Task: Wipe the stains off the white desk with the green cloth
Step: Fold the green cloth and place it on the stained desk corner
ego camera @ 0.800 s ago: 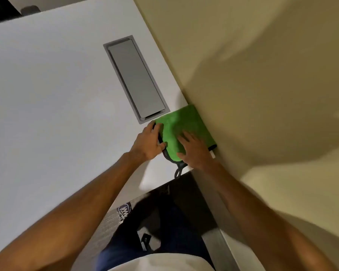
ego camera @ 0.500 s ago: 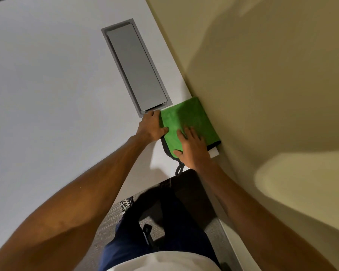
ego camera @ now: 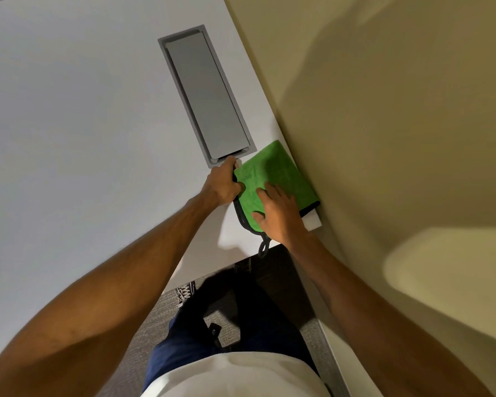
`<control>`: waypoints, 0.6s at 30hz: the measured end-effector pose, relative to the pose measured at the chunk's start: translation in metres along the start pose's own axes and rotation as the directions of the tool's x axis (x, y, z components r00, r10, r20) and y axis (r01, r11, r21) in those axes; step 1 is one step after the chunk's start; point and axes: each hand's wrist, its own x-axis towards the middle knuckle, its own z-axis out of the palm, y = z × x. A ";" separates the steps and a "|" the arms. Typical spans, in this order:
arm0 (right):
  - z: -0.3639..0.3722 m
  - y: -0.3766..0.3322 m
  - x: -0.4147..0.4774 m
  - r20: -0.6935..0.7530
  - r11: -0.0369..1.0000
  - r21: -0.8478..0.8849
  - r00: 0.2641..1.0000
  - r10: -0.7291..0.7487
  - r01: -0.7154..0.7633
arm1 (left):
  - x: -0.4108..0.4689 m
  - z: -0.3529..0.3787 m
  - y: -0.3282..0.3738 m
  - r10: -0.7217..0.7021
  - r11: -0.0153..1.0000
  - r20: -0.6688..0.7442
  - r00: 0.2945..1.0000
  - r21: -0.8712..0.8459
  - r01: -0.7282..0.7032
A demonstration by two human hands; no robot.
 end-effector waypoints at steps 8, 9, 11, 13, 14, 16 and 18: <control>-0.055 -0.036 0.020 -0.343 0.986 0.121 0.937 -0.067 0.115 | -0.065 -0.057 -0.022 0.231 0.973 -0.212 0.950 0.066 -0.222; -0.064 -0.042 0.024 -0.388 0.983 0.075 0.913 -0.129 0.170 | -0.074 -0.066 -0.025 0.238 0.971 -0.232 0.943 0.072 -0.227; -0.078 -0.054 0.033 -0.427 0.956 -0.030 0.861 -0.277 0.292 | -0.092 -0.085 -0.032 0.263 0.965 -0.272 0.926 0.075 -0.252; -0.089 -0.070 0.043 -0.413 0.919 -0.069 0.827 -0.381 0.389 | -0.112 -0.102 -0.038 0.279 0.960 -0.328 0.902 0.078 -0.269; -0.092 -0.081 0.047 -0.421 0.899 -0.071 0.804 -0.421 0.433 | -0.122 -0.110 -0.043 0.271 0.962 -0.367 0.890 0.074 -0.262; -0.096 -0.106 0.050 -0.452 0.844 -0.066 0.738 -0.501 0.532 | -0.143 -0.122 -0.054 0.221 0.973 -0.469 0.855 0.050 -0.224; -0.098 -0.134 0.048 -0.425 0.780 -0.061 0.690 -0.585 0.623 | -0.165 -0.133 -0.068 0.142 0.986 -0.585 0.798 0.011 -0.168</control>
